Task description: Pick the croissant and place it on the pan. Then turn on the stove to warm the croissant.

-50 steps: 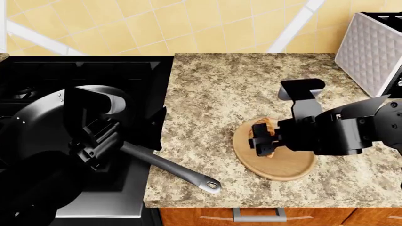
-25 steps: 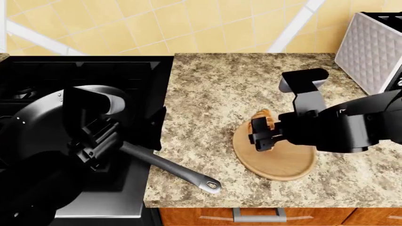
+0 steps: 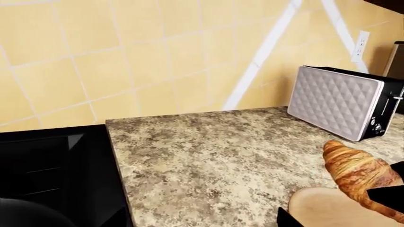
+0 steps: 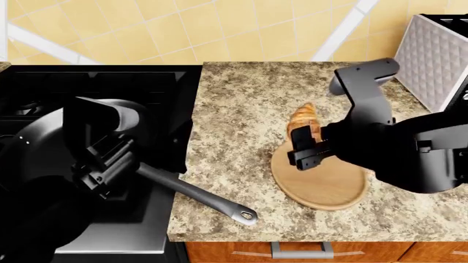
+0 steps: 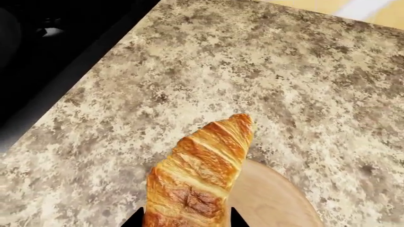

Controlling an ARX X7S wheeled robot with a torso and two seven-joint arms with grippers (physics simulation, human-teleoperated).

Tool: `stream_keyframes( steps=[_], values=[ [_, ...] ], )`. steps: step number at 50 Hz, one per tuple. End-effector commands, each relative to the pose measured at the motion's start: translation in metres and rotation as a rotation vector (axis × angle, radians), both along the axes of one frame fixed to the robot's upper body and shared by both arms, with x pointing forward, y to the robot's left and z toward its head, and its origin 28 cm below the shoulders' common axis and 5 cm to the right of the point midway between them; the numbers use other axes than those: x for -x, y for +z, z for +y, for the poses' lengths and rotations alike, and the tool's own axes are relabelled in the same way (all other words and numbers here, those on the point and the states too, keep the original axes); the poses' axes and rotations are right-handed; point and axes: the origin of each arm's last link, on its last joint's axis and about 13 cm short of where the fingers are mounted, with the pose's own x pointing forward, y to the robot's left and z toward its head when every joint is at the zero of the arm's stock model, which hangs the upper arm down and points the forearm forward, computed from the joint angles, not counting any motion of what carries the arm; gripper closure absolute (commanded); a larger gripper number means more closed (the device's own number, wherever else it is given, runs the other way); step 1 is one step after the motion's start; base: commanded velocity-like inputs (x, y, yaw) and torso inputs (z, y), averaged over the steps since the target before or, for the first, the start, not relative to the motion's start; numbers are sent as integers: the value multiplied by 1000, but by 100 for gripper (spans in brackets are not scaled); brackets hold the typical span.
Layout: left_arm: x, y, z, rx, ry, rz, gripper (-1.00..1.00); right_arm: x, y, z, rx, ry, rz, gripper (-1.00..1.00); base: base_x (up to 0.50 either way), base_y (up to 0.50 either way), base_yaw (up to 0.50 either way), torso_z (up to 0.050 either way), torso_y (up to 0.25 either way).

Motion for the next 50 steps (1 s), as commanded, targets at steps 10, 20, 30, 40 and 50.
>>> stream_keyframes(
  steps=[10, 20, 30, 40, 50],
  values=[
    [3, 5, -3, 11, 0, -15, -100, 32, 8, 7, -8, 11, -201, 100, 0, 0, 0, 0, 0],
    [4, 8, -5, 16, -6, -25, -100, 44, 17, 11, -10, 21, -255, 100, 0, 0, 0, 0, 0],
    [7, 11, -5, 18, -7, -40, -100, 55, 28, 15, -16, 52, -315, 100, 0, 0, 0, 0, 0],
    [13, 13, -2, 19, -4, -54, -100, 63, 34, 17, 5, 54, -324, 100, 0, 0, 0, 0, 0],
    [15, 16, -2, 20, -2, -72, -100, 65, 34, 17, 8, 62, -334, 100, 0, 0, 0, 0, 0]
  ],
)
